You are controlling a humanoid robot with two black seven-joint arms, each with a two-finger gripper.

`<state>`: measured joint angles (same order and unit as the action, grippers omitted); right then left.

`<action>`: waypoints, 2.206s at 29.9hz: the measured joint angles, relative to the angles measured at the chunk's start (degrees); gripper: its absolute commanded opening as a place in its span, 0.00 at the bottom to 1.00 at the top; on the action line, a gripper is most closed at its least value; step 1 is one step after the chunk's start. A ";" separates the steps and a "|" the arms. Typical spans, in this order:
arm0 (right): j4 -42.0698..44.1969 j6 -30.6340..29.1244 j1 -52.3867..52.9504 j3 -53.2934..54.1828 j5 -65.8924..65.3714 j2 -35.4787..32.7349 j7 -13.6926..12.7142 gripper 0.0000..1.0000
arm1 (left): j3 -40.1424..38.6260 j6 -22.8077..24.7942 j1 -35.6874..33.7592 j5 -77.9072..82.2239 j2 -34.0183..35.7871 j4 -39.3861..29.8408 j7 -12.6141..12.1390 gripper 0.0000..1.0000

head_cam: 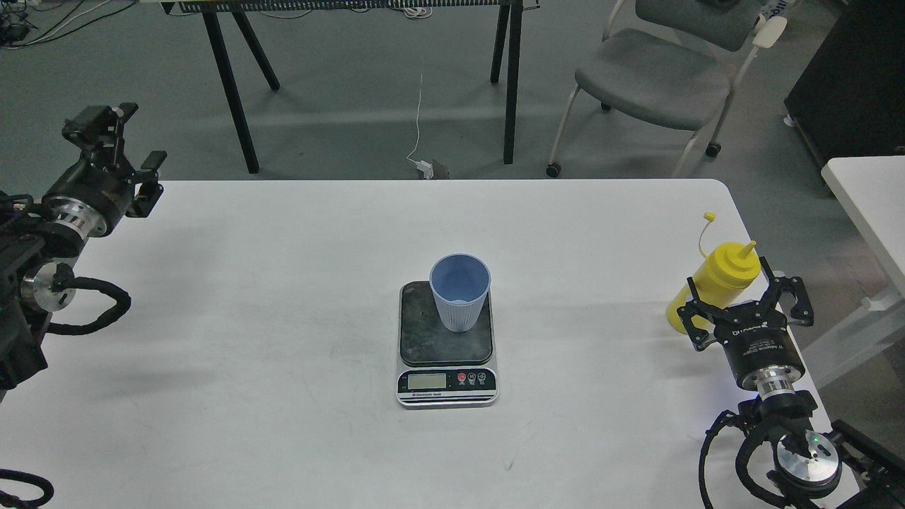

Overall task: Pour seasoning into cup on scale with both arms
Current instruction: 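Close the right gripper around the yellow bottle's body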

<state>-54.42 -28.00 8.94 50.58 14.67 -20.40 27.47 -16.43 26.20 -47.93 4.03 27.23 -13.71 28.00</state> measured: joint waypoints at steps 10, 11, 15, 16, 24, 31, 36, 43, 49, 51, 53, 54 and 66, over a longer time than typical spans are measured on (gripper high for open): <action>5.31 -0.06 0.24 0.38 -1.69 2.12 0.47 0.86 | 0.00 -0.01 0.12 0.02 0.00 0.00 0.00 0.82; 5.69 -0.06 0.24 0.38 -2.20 2.16 0.50 0.86 | 0.00 -0.03 0.12 0.02 0.01 0.00 0.00 0.82; 6.36 -0.06 0.24 0.38 -5.42 2.18 0.57 0.85 | 0.00 -0.09 0.12 0.01 0.00 0.00 0.00 0.82; 6.39 -0.06 0.23 0.36 -6.13 2.18 0.57 0.84 | 0.00 -0.09 0.12 0.01 0.00 0.00 0.00 0.82; 6.71 0.11 0.14 0.19 -8.32 3.35 0.47 0.81 | 0.02 -0.09 0.02 0.01 -0.08 -0.04 0.00 0.82; 6.54 0.00 0.14 0.08 -9.37 3.44 0.53 0.84 | 0.08 -0.11 0.01 0.02 0.01 -0.06 0.00 0.82; 6.48 0.00 -0.23 -0.01 -9.73 3.37 0.53 0.94 | 0.08 -0.10 0.01 0.02 0.01 -0.07 0.00 0.82; 5.93 0.00 -1.74 0.23 -9.69 3.42 0.53 0.99 | 0.06 -0.10 0.02 0.01 0.09 -0.05 0.00 0.82; 6.01 0.00 -2.38 0.88 -9.58 2.64 0.53 0.99 | 0.06 -0.10 0.11 0.02 0.10 -0.08 0.00 0.82; 5.97 0.00 -2.78 0.66 -9.57 2.16 0.53 0.99 | 0.08 -0.09 0.11 0.02 0.09 -0.09 0.00 0.82; 5.96 0.00 -3.03 0.42 -9.57 1.99 0.53 0.99 | 0.08 -0.09 0.10 0.21 0.04 -0.09 0.00 0.82; 5.95 0.00 -3.10 0.42 -9.57 1.98 0.53 0.99 | 0.08 -0.09 0.10 0.43 0.01 -0.09 0.00 0.82; 6.01 0.00 -2.94 2.53 -9.24 1.69 0.53 0.99 | 0.09 -0.17 0.04 1.68 0.12 -0.09 0.00 0.82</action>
<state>-48.41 -28.00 6.00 53.11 5.43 -18.71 28.00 -16.35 26.03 -47.90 5.71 27.34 -13.80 28.00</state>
